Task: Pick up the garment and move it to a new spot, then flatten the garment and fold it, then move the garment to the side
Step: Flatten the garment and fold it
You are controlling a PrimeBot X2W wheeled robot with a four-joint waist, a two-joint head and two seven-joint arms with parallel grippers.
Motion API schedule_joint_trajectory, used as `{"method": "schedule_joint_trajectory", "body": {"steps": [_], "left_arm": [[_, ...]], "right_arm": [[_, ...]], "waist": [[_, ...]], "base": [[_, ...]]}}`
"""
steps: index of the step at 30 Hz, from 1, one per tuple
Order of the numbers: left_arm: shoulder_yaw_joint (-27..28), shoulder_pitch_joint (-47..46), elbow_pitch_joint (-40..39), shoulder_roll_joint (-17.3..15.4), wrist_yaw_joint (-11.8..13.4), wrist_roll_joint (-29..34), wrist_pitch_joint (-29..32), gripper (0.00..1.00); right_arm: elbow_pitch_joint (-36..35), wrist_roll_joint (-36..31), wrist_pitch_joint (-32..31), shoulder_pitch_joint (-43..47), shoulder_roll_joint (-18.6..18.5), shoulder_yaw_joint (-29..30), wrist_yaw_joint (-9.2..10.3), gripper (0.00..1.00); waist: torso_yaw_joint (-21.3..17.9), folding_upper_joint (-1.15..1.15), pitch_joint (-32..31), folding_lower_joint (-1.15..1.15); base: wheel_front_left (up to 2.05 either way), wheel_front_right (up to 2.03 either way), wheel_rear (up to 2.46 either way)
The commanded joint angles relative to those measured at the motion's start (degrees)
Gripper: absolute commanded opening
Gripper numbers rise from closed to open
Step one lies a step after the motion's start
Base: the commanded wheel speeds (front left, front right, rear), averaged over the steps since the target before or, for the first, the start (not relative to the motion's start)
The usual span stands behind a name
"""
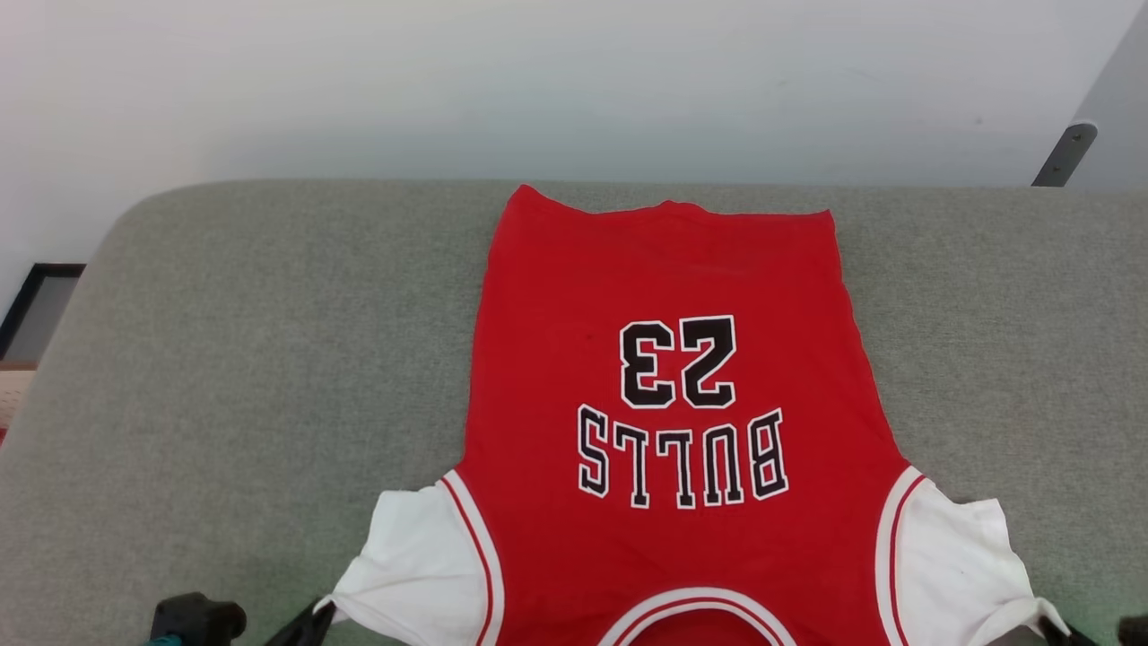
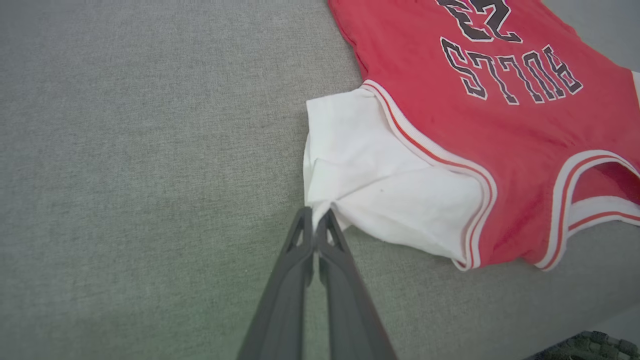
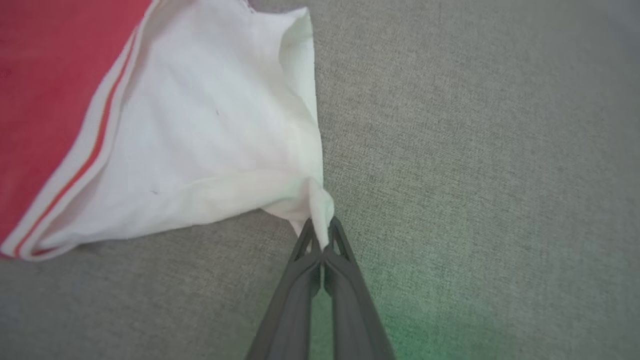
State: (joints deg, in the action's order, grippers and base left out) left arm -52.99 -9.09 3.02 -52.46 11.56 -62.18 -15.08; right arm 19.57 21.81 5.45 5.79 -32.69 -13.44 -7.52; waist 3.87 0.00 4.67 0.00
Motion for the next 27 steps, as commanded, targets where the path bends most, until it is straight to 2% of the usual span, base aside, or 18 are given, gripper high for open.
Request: {"method": "schedule_joint_trajectory", "body": {"steps": [1, 2, 4, 5, 8, 12, 16, 20, 22, 27], "left_arm": [[0.42, 0.30, 0.20, 0.28, 0.04, 0.21, -0.07, 0.00], [0.52, 0.35, 0.17, 0.39, 0.13, 0.30, -0.07, 0.00], [0.64, 0.56, 0.09, 0.50, 0.38, 0.38, -0.07, 0.00], [0.63, 0.69, -0.05, 0.58, 0.35, 0.30, -0.08, 0.00], [0.66, 0.93, -0.44, 0.78, 0.51, -0.01, -0.07, 0.00], [0.79, 1.34, -0.94, 0.70, 0.62, -0.19, -0.07, 0.00], [0.85, 1.56, -1.54, 0.82, 0.99, 0.02, -0.07, 0.00], [0.52, 0.69, -2.14, 1.46, 1.02, 0.83, 0.18, 0.00], [0.45, -0.04, -2.34, 1.94, 1.06, 1.09, 0.20, 0.00], [-0.07, -3.01, -2.51, 3.96, 0.55, 2.79, 0.96, 0.00]], "right_arm": [[0.04, 0.68, -2.27, -1.23, -0.27, -0.83, 0.06, 0.37], [-0.09, 1.25, -4.03, -1.73, -0.35, -1.38, 0.06, 0.48], [-0.79, 2.35, -7.39, -2.63, -0.81, -2.36, 0.06, 0.94], [-1.22, 3.22, -9.47, -2.90, -1.31, -3.05, 0.06, 1.00], [-4.23, 6.64, -14.82, -3.84, -2.96, -4.46, 0.06, 1.00], [-12.10, 11.63, -22.14, -4.38, -6.66, -5.22, 0.06, 1.00], [-21.72, 16.66, -27.09, -3.82, -8.72, -1.24, 0.06, 1.00], [-28.55, 18.56, -30.46, -4.44, -7.48, 4.09, 0.05, 1.00], [-29.98, 16.73, -31.33, -6.86, -7.03, 6.28, 0.06, 1.00], [-25.78, 13.40, -31.59, -16.55, -2.23, 8.88, 0.06, 1.00]], "waist": [[-0.10, 0.00, -0.03, 0.00], [-0.17, 0.00, -0.07, 0.00], [-0.32, 0.00, -0.22, 0.00], [-0.39, 0.00, -0.31, 0.00], [-0.66, 0.00, -0.60, 0.00], [-1.03, 0.00, -1.06, 0.00], [-0.87, 0.00, -1.41, 0.00], [0.29, 0.00, -1.02, 0.00], [0.93, 0.00, -0.39, 0.00], [3.68, 0.00, 2.41, 0.00]], "base": [[0.00, 0.00, 0.00], [0.00, 0.00, 0.00], [0.00, 0.00, 0.00], [0.00, 0.00, 0.00], [0.00, 0.00, 0.00], [0.00, 0.00, 0.00], [0.00, 0.00, 0.00], [0.00, 0.00, 0.00], [0.00, 0.00, 0.00], [0.00, 0.00, 0.00]]}}
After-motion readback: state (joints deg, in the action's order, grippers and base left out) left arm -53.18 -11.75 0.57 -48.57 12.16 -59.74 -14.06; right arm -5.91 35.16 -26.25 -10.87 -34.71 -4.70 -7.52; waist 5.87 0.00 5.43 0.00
